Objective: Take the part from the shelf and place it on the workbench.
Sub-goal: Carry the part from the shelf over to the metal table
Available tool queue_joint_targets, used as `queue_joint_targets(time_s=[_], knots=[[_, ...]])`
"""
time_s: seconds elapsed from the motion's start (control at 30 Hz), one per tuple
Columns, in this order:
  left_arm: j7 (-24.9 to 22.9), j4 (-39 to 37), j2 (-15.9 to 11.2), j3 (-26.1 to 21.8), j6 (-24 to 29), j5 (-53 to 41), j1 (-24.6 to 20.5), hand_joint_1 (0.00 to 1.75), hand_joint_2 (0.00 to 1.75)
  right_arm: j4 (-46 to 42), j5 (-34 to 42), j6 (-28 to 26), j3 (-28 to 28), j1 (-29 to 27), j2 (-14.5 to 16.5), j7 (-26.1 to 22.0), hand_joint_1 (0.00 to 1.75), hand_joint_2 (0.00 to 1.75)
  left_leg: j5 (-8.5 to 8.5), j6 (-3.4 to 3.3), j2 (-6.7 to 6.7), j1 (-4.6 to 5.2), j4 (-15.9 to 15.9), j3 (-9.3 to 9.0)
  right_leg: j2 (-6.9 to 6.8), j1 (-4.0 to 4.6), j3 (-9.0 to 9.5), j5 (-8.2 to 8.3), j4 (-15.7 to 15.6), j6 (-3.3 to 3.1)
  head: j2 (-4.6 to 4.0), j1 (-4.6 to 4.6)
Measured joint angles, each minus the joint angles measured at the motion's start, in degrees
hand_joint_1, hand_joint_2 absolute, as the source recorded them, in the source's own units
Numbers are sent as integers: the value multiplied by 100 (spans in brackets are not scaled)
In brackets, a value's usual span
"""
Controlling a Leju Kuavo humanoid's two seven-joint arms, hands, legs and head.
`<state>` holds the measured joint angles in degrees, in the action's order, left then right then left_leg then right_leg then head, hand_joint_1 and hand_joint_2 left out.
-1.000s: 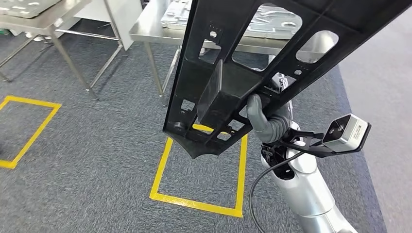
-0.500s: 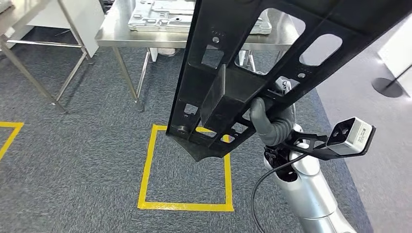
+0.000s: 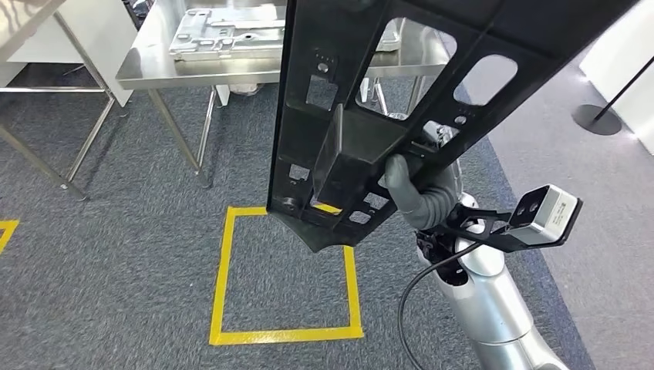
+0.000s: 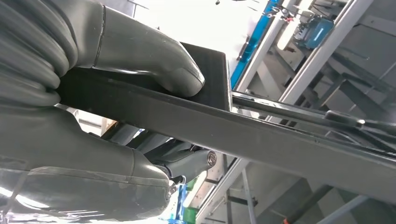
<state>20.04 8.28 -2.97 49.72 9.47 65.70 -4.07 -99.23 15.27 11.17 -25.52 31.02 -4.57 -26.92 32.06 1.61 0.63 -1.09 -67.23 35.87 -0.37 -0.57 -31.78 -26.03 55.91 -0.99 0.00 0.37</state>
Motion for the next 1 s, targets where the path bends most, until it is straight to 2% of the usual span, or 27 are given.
queue_joint_targets(time_s=[0.03, 0.07, 0.1, 0.13, 0.17, 0.2, 0.23, 0.27, 0.37, 0.4, 0.47, 0.5, 0.57, 0.6, 0.63, 0.67, 0.7, 0.73, 0.77, 0.8, 0.83, 0.87, 0.9, 0.97, 1.0], knots=[[1, 0, 0, 7, -6, 6, 10, 0, 175, 2, -10, -4, -5, -8, 3, -1, 175, 175, 106, 10, -13, -3, -408, 263, 18, 9, 43, -44, 0, -13, 0, -6], [2, 0, 0, 15, -12, 9, 21, 0, 175, 5, -25, -10, -12, -21, 4, -1, 175, 175, 112, 17, -16, -3, -676, 474, 42, 18, 98, -94, 0, -18, 0, -8], [4, 0, -1, 21, -15, 11, 35, 0, 175, 8, -39, -16, -20, -32, 5, -1, 175, 175, -7, 19, -17, -4, -734, 590, 68, 23, 167, -152, 1, -17, 0, -7], [7, -1, -4, 26, -17, 13, 47, 0, 175, 9, -55, -25, -26, -40, 5, -2, 175, 175, -253, 13, -17, -4, -549, 588, 93, 26, 255, -218, 1, -10, 0, -10], [10, -1, -8, 29, -18, 15, 57, 0, 175, 10, -68, -33, -31, -45, 5, -2, 175, 175, -581, 0, -19, -4, -162, 487, 113, 25, 351, -294, 0, 3, 0, -11], [12, -5, -15, 31, -18, 17, 66, 0, 175, 13, -78, -43, -34, -44, 4, -3, 175, 175, -825, -20, -29, 3, 215, 355, 126, 30, 434, -368, -2, 22, 0, -9], [15, -9, -21, 33, -18, 20, 69, 0, 175, 15, -85, -52, -37, -40, 4, -5, 175, 175, -960, -45, -37, 16, 562, 218, 142, 35, 489, -433, 2, 51, 0, -13], [15, -13, -25, 34, -19, 21, 71, 0, 175, 16, -90, -63, -40, -38, 4, -5, 175, 175, -977, -78, -41, 29, 766, 129, 154, 38, 520, -481, -6, 84, 0, -13], [18, -17, -25, 38, -20, 22, 74, 0, 175, 11, -100, -87, -46, -23, 3, -4, 175, 175, -783, -192, -41, 34, 931, -12, 165, 41, 523, -462, 102, 196, 1, -11], [20, -17, -23, 39, -20, 23, 72, 0, 175, 7, -102, -89, -47, -11, 3, -6, 175, 175, -742, -225, -44, 21, 972, -83, 150, 39, 438, -390, 301, 232, 1, -8], [22, -19, -25, 40, -18, 28, 59, 0, 175, 2, -102, -89, -48, 16, 3, -10, 175, 175, -656, -274, -49, -2, 1035, -255, 116, 22, 13, -312, 965, 291, 2, -3], [24, -19, -27, 40, -11, 32, 54, 0, 175, 5, -101, -92, -49, 17, 3, -7, 175, 175, -596, -288, -50, -4, 1060, -344, 104, 10, -274, -389, 1325, 320, 1, 1], [24, -20, -29, 40, 2, 42, 62, 0, 175, 20, -100, -97, -49, 5, 2, 4, 175, 175, -459, -284, -61, -7, 1095, -537, 92, -18, -783, -759, 1769, 354, 0, 3], [23, -20, -28, 41, 6, 50, 70, 0, 175, 26, -100, -98, -50, -1, 1, 10, 175, 175, -377, -273, -70, -12, 1104, -648, 84, -25, -938, -914, 1774, 355, 0, 4], [23, -20, -26, 42, 6, 58, 75, 0, 175, 31, -100, -99, -50, -2, 1, 11, 175, 175, -287, -258, -79, -18, 1108, -768, 73, -28, -1012, -940, 1612, 345, 0, 7], [23, -20, -23, 42, 6, 67, 76, 0, 175, 34, -100, -100, -51, -2, 0, 12, 175, 175, -192, -239, -85, -24, 1110, -894, 58, -28, -1029, -788, 1325, 330, 0, 11], [23, -21, -20, 42, 7, 71, 80, 0, 175, 40, -100, -101, -51, -4, -3, 12, 175, 175, -94, -219, -88, -28, 1117, -994, 30, -25, -1018, -405, 954, 301, 0, 19], [25, -25, -18, 43, 8, 77, 77, 0, 175, 52, -98, -102, -51, -7, -8, 9, 175, 175, 3, -193, -88, -22, 1111, -1086, -1, -9, -1016, 77, 597, 274, 0, 27], [25, -28, -17, 44, 9, 82, 72, 0, 175, 63, -98, -105, -54, -12, -14, 15, 175, 175, 80, -159, -85, -15, 1130, -1144, -22, 11, -1016, 464, 349, 241, 0, 31], [28, -32, -17, 45, 11, 89, 68, 0, 175, 72, -97, -110, -54, -15, -20, 22, 175, 175, 126, -119, -79, -5, 1166, -1209, -30, 30, -1019, 730, 195, 200, 0, 36], [34, -35, -19, 46, 13, 99, 59, 0, 175, 75, -95, -115, -54, -8, -26, 32, 175, 175, 125, -78, -74, 4, 1188, -1269, -21, 41, -1006, 787, 140, 162, 0, 36], [41, -35, -20, 47, 14, 104, 48, 0, 175, 73, -94, -122, -54, 2, -28, 47, 175, 175, 72, -39, -70, 4, 1179, -1296, 1, 39, -948, 734, 127, 118, 0, 27], [48, -35, -21, 49, 14, 110, 36, 0, 175, 68, -91, -131, -51, 12, -33, 54, 175, 175, -30, -12, -69, 0, 1024, -1251, 18, 31, -870, 699, 89, 76, 0, 23], [56, -35, -21, 59, 13, 124, 5, 0, 175, 70, -97, -165, -51, 10, -38, 66, 175, 175, -190, 12, -71, -10, 322, -849, 29, 25, -661, 594, 23, 7, 0, 6], [56, -35, -20, 69, 13, 132, 2, 0, 175, 78, -123, -192, -52, -4, -41, 75, 175, 175, -133, 14, -70, -12, -90, -564, 27, 28, -557, 526, -6, -19, 0, 8]])
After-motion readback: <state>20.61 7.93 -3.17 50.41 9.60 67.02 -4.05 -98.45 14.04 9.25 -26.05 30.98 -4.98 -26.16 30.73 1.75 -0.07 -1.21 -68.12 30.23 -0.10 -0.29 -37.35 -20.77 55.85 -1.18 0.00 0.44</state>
